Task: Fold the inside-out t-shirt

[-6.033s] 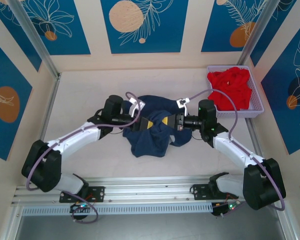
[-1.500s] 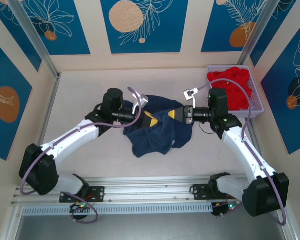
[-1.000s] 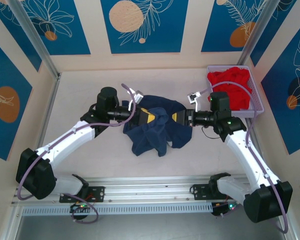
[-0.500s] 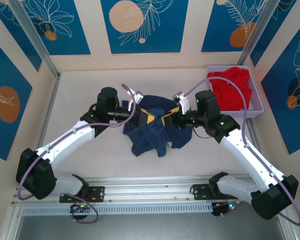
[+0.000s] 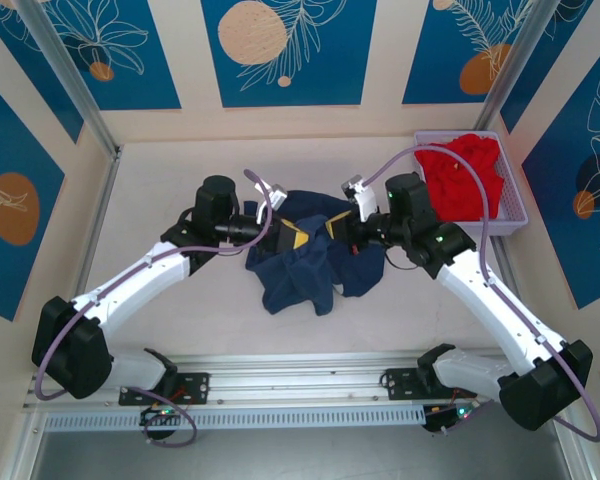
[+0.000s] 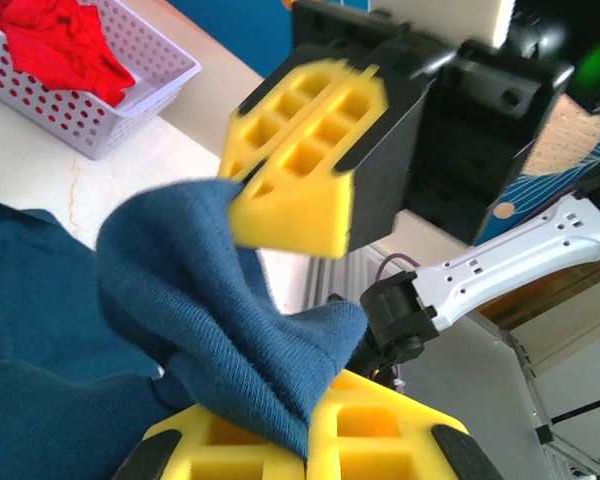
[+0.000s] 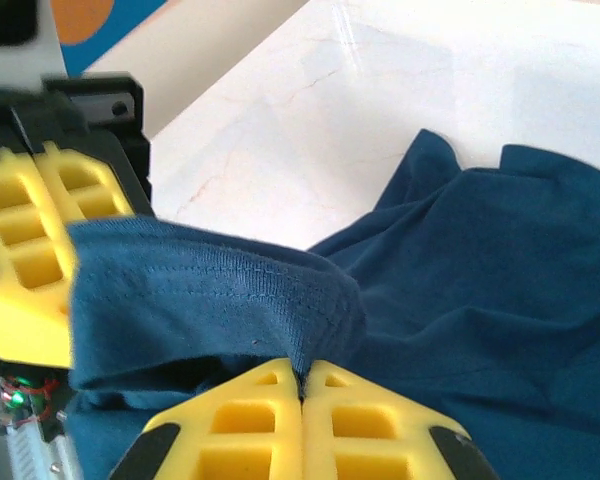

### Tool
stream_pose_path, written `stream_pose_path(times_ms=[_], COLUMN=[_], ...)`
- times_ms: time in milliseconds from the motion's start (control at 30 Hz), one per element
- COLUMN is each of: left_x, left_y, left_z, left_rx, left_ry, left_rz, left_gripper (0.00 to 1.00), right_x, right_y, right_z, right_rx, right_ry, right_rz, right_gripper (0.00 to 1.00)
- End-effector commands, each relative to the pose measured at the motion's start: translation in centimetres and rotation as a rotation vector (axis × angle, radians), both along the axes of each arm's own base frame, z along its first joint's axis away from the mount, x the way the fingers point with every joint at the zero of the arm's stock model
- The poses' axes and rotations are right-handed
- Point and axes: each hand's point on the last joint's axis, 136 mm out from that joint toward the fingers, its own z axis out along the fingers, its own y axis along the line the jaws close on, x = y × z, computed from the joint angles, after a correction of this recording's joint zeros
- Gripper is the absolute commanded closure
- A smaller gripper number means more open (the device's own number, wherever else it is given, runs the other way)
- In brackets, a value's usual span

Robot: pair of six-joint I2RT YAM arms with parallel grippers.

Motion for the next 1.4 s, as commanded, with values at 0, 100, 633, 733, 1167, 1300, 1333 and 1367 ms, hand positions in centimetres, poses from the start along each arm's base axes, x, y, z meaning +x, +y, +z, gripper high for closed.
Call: stream_pose_path(times_ms=[0, 100, 633, 733, 1167, 1300, 1333, 1367], left_x=[0.6, 0.9, 3.3, 2.8, 1.0, 1.7, 1.4, 1.2], left_y=[0.7, 0.9, 3.3, 3.4, 0.6, -1.2, -1.9, -2.5], left_z=[-1.3, -1.4, -3.3, -2.9, -5.0, -5.2, -5.0, -4.8], left_rx=[0.036, 0.029, 0.296, 0.338, 0.41, 0.37, 0.337, 0.311], left_ry=[-0.013, -0.012, -0.137, -0.211, -0.218, -0.185, -0.166, -0.146], left_rz=[0.033, 0.045, 0.314, 0.356, 0.291, 0.257, 0.221, 0.191], left_gripper=[1.0, 1.0, 0.42, 0.38, 0.39, 0.62, 0.68, 0.74], right_x=[-0.5, -1.5, -1.5, -1.2, -0.5, -1.0, -1.0, -1.0], right_y=[-0.1, 0.1, 0.6, 0.7, 0.8, 0.7, 0.5, 0.4], right_z=[2.8, 4.4, 4.8, 4.5, 3.9, 3.8, 3.7, 3.6], right_rx=[0.09, 0.19, 0.284, 0.293, 0.296, 0.292, 0.287, 0.282], right_ry=[0.018, 0.071, 0.208, 0.238, 0.266, 0.254, 0.247, 0.24], right_rz=[0.02, 0.075, 0.092, 0.074, 0.052, 0.061, 0.057, 0.053], right_gripper=[1.0, 1.0, 1.0, 1.0, 1.0, 1.0, 1.0, 1.0])
